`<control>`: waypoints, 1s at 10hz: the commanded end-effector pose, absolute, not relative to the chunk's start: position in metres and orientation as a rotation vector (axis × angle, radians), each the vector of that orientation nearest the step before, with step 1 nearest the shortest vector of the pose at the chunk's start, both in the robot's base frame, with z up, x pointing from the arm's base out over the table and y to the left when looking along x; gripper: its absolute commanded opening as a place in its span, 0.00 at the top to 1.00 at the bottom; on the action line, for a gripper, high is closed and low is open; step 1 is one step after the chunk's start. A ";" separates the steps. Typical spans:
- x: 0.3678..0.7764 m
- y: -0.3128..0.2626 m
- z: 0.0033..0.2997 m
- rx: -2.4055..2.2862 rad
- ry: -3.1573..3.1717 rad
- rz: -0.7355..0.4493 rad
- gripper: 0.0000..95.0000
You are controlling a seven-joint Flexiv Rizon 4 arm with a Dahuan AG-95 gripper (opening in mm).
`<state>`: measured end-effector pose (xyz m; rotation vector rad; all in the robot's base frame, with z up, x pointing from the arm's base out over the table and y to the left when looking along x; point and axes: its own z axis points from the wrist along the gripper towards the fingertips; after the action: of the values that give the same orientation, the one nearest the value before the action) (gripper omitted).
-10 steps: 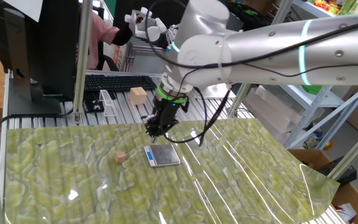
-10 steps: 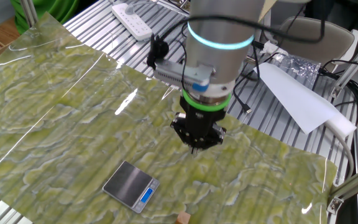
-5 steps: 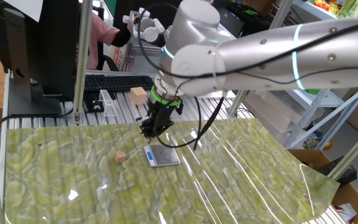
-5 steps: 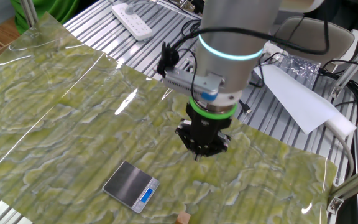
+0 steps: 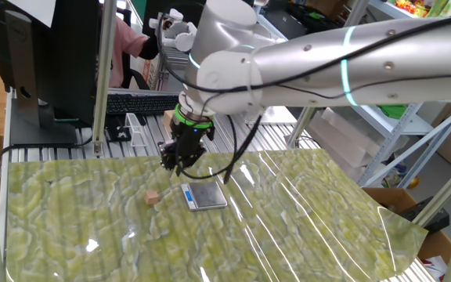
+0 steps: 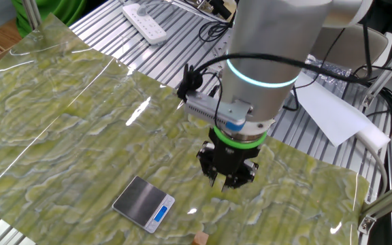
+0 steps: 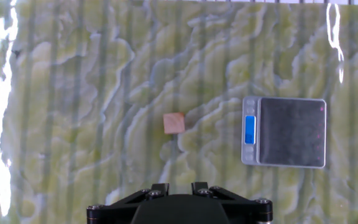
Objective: Place the block on the scale
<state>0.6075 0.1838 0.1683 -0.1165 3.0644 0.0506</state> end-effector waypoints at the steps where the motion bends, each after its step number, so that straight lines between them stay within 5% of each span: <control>1: 0.615 0.184 0.168 -0.125 3.062 0.049 0.80; 10: 0.640 0.201 0.149 -0.106 3.063 0.024 0.80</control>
<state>0.6401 0.2012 0.1471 -0.1057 3.0610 0.0203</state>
